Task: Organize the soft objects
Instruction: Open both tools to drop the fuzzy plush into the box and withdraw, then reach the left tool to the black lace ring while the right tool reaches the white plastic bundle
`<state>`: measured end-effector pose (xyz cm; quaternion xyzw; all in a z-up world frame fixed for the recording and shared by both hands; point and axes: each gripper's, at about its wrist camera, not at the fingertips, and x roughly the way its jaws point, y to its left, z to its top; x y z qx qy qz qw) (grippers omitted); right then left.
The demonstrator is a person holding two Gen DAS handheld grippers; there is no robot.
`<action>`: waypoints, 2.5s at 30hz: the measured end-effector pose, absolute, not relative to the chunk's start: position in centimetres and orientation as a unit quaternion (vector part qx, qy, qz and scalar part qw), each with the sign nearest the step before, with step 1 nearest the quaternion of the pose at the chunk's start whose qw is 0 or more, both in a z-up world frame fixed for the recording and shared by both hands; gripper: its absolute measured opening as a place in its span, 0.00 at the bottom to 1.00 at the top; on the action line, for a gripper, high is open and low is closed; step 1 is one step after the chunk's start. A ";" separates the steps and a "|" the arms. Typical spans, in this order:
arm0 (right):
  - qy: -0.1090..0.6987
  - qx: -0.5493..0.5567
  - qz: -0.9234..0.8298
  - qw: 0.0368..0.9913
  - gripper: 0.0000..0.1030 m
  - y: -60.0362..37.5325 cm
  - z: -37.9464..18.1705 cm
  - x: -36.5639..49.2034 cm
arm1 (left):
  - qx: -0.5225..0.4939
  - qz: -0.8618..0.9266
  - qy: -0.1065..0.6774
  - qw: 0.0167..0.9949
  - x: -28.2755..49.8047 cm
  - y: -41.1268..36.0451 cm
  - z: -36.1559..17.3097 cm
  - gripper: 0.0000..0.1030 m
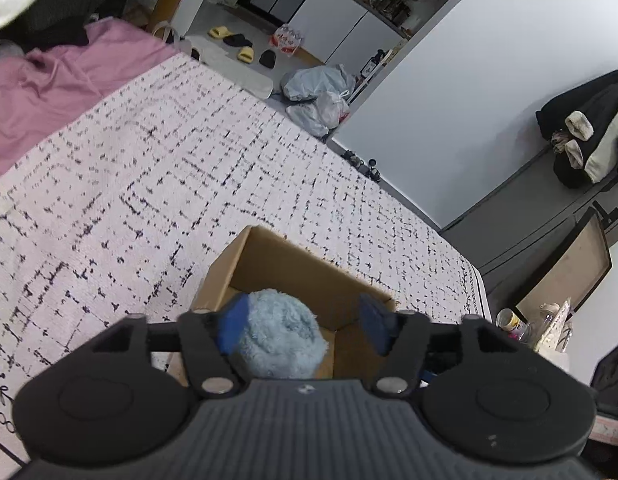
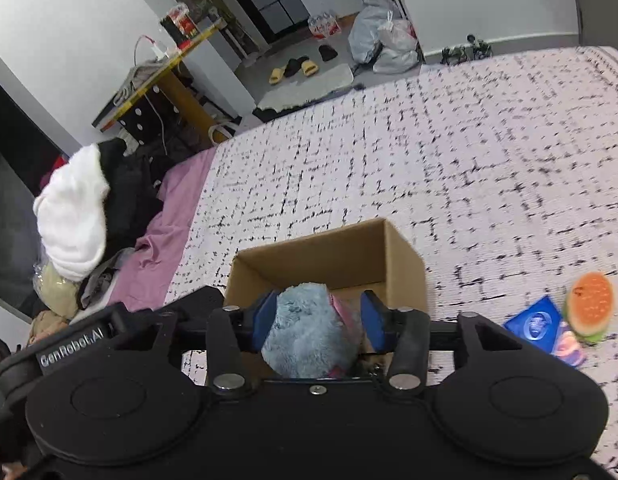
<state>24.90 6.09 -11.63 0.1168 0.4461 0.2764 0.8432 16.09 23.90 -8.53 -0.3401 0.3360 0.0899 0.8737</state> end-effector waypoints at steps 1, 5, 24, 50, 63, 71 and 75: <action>0.440 0.114 0.277 0.846 0.52 5.5 -11.2 24.6 | -0.331 0.092 0.332 0.878 15.9 23.6 -8.0 0.68; 0.424 0.104 0.271 0.858 0.60 3.3 -9.6 23.7 | -0.301 0.084 0.327 0.892 15.2 22.0 -6.2 0.78; 0.383 0.101 0.244 0.885 0.92 -6.7 -5.5 21.5 | -0.165 0.025 0.348 0.923 14.2 11.3 -2.7 0.90; 0.389 0.154 0.246 0.874 1.00 -18.6 -10.3 20.5 | -0.168 0.087 0.382 0.905 11.5 4.5 -5.5 0.90; 0.406 0.168 0.254 0.862 1.00 -20.2 -13.1 20.4 | -0.166 0.117 0.402 0.893 11.5 2.0 -7.2 0.90; 0.418 0.171 0.258 0.854 0.99 -20.5 -15.2 20.5 | -0.183 0.104 0.405 0.890 12.1 1.1 -8.4 0.90; 0.426 0.176 0.254 0.850 0.98 -20.9 -16.1 20.7 | -0.183 0.115 0.404 0.889 12.5 0.8 -8.9 0.90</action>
